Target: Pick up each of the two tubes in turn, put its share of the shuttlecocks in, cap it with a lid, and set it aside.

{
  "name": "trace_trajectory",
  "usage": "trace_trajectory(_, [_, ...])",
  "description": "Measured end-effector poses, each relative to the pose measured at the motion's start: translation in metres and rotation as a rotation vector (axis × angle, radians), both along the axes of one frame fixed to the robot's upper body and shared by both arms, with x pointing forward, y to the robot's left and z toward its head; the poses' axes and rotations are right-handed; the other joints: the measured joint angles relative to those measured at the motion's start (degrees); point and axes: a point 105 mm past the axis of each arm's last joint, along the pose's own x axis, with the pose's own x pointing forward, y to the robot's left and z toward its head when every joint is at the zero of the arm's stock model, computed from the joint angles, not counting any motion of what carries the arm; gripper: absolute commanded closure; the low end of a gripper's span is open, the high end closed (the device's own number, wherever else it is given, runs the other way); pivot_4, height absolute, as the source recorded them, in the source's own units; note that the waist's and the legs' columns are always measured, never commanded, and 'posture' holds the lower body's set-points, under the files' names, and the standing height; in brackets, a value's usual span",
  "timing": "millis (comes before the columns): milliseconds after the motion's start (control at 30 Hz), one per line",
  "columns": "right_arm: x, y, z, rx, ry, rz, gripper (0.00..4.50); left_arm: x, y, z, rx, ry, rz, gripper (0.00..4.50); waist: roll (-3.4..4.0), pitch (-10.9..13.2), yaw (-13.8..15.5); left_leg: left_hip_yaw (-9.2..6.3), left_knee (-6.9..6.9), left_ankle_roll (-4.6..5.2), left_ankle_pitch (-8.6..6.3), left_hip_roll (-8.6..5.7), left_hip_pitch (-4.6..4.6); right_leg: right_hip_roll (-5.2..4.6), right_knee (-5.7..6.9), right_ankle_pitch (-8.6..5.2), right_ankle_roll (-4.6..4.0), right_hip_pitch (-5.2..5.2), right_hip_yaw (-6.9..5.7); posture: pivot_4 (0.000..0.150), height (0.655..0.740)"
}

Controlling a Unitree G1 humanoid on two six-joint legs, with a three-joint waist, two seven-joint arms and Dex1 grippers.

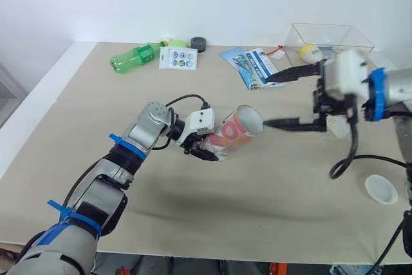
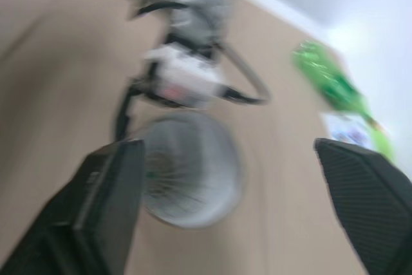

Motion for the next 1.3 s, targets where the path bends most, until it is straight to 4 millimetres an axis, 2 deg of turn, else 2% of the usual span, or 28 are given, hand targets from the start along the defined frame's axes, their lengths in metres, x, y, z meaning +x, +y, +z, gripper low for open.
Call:
trace_trajectory(100, [0.017,-0.047,-0.007,0.156,0.049,-0.255,0.04,0.000,0.000,0.000,-0.001,-0.001,0.004,1.82,-0.11,-0.01,0.26,-0.01,0.03,0.00,0.00,-0.05,-0.02,-0.05,0.00,0.00,0.01,0.03,0.00,0.150,0.7400])
trace_trajectory(167, [0.027,-0.102,-0.034,0.248,0.103,-0.541,0.04,0.000,-0.001,0.000,-0.002,-0.001,0.004,1.82,-0.17,-0.05,0.50,0.00,0.05,0.01,0.00,-0.07,-0.02,-0.07,0.00,0.00,0.01,0.07,0.00,0.150,0.7400])
trace_trajectory(200, [0.028,-0.123,-0.049,0.283,0.137,-0.653,0.04,0.000,-0.001,0.000,-0.002,-0.001,0.004,1.82,-0.16,-0.06,0.49,0.02,0.04,0.01,0.00,-0.09,-0.02,-0.08,0.01,0.02,-0.02,0.06,0.03,0.150,0.7400])
trace_trajectory(267, [0.028,-0.155,-0.089,0.395,0.212,-0.862,0.04,0.002,0.002,0.000,-0.001,-0.004,0.012,1.82,-0.10,-0.08,0.30,0.03,0.01,0.01,0.00,-0.08,0.02,-0.05,0.04,0.01,-0.02,0.02,0.06,0.150,0.7400])
trace_trajectory(300, [0.026,-0.162,-0.107,0.433,0.243,-0.921,0.04,0.002,0.002,0.000,-0.003,-0.005,0.014,1.82,0.10,-0.17,-0.03,0.04,0.00,0.03,0.01,-0.08,0.07,-0.04,0.06,0.01,0.02,0.02,0.08,0.150,0.7400])
trace_trajectory(367, [0.025,-0.166,-0.118,0.445,0.261,-0.955,0.04,0.002,0.000,0.000,-0.003,-0.006,0.012,1.82,0.34,-0.13,-0.26,0.10,0.00,0.09,0.05,-0.09,0.11,-0.03,0.08,0.04,0.10,0.02,0.13,0.150,0.7400])
trace_trajectory(500, [0.026,-0.175,-0.131,0.479,0.275,-1.006,0.04,0.001,-0.001,-0.001,-0.001,-0.004,0.008,1.82,0.37,-0.11,-0.36,0.09,0.03,0.23,0.16,-0.09,0.13,0.00,0.07,0.19,0.12,0.05,0.13,0.150,0.7400])
trace_trajectory(633, [0.036,-0.185,-0.140,0.531,0.283,-1.039,0.04,0.001,-0.001,-0.001,0.001,-0.003,0.009,1.82,0.33,-0.09,-0.49,0.11,0.08,0.28,0.22,-0.10,0.13,-0.01,0.03,0.26,0.08,0.07,0.15,0.150,0.7400])
trace_trajectory(800, [0.050,-0.180,-0.158,0.537,0.330,-1.039,0.04,0.001,-0.001,0.000,-0.001,-0.003,0.008,1.82,0.35,-0.10,-0.55,0.09,0.02,0.28,0.23,-0.11,0.11,-0.01,0.03,0.27,0.17,0.06,0.16,0.150,0.7400])
trace_trajectory(1033, [0.068,-0.172,-0.154,0.533,0.320,-1.003,0.04,0.000,0.000,0.000,0.001,-0.007,0.010,1.82,0.35,-0.09,-0.65,0.07,0.00,0.28,0.22,-0.14,0.10,-0.01,0.02,0.24,0.19,0.06,0.17,0.150,0.7400])
trace_trajectory(1200, [0.078,-0.167,-0.159,0.542,0.335,-1.007,0.04,0.000,0.002,0.000,0.004,-0.006,0.018,1.82,0.34,-0.09,-1.19,0.06,-0.01,0.28,0.22,-0.15,0.09,-0.02,0.02,0.24,0.19,0.06,0.17,0.150,0.7400])
trace_trajectory(1300, [0.082,-0.167,-0.160,0.543,0.329,-1.017,0.94,0.000,0.004,0.001,0.007,-0.009,0.021,1.82,0.34,-0.09,-1.46,0.05,-0.02,0.28,0.22,-0.15,0.09,-0.02,0.02,0.24,0.20,0.06,0.17,0.150,0.7400])
